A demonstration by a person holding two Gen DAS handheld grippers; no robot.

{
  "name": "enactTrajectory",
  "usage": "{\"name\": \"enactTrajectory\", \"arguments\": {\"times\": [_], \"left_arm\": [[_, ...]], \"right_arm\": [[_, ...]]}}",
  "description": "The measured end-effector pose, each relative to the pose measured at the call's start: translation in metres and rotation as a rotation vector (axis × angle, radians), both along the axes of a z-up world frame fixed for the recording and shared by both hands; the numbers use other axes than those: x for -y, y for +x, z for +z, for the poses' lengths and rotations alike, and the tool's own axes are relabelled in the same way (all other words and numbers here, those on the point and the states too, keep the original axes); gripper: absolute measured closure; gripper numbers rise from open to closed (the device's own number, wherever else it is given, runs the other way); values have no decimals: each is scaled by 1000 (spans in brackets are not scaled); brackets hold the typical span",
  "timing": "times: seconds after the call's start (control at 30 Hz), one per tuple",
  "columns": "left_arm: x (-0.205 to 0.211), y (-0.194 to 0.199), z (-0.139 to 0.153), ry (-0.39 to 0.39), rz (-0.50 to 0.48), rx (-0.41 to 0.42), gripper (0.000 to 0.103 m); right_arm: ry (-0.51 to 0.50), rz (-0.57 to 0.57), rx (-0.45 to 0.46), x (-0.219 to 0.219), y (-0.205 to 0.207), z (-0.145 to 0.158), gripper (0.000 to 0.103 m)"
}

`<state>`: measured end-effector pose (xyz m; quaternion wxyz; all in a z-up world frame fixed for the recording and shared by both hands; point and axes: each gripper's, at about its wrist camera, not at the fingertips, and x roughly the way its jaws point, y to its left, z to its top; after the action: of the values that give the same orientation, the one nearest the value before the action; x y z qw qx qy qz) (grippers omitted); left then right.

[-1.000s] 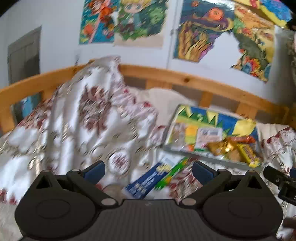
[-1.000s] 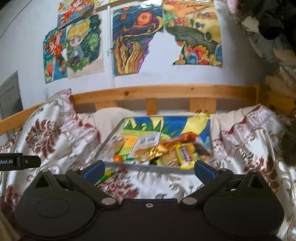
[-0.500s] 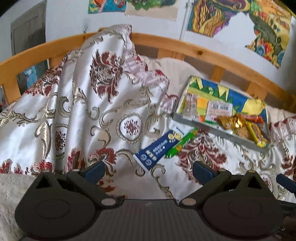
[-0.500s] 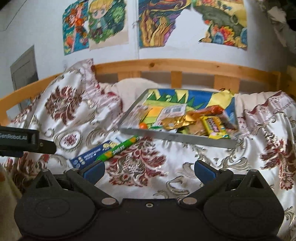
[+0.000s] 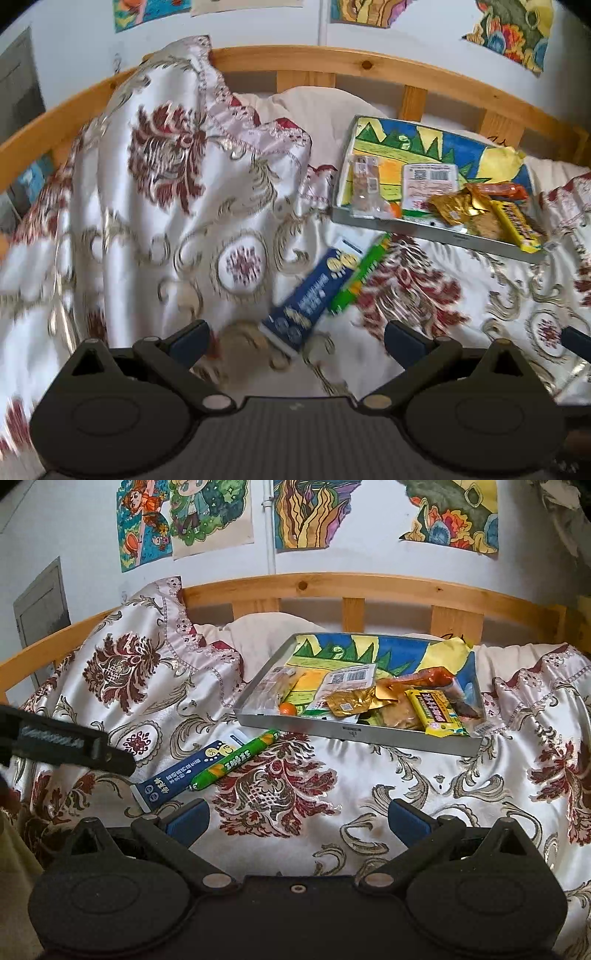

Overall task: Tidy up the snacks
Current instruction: 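Withdraw both tools from the tray back toward the remaining snacks, then move the left tool to the blue calcium tube while the right tool nears the green sausage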

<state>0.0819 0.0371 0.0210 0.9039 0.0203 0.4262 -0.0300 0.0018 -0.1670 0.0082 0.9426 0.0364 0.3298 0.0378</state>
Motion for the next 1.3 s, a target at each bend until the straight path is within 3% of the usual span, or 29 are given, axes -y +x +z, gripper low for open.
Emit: {"name": "enactTrajectory", "arguments": {"times": [0.2,0.43,0.63,0.97,1.17,1.3], "left_arm": [[6,60,2,106,-22,7,1],[7,99,-14,171,-135,-19,1],[-7,119,-25,289,-92,-9,1],[-30,137,-45,201,-63,-69,1],[-32,147,-61,176,-51,-116,1],[-30,145,-60,191,-62,-107,1]], "right_arm": [[4,-26,-49,-4,20,-5,1],[37,-78,-129,-19,67,-21,1],[68,-99,-193,-53,114,-37,1],[-80,-133,-267,-113,164,-75,1],[-164,-129,-217,-116,164,-80,1],[-243,-118,-236,-106,157,-82,1]]}}
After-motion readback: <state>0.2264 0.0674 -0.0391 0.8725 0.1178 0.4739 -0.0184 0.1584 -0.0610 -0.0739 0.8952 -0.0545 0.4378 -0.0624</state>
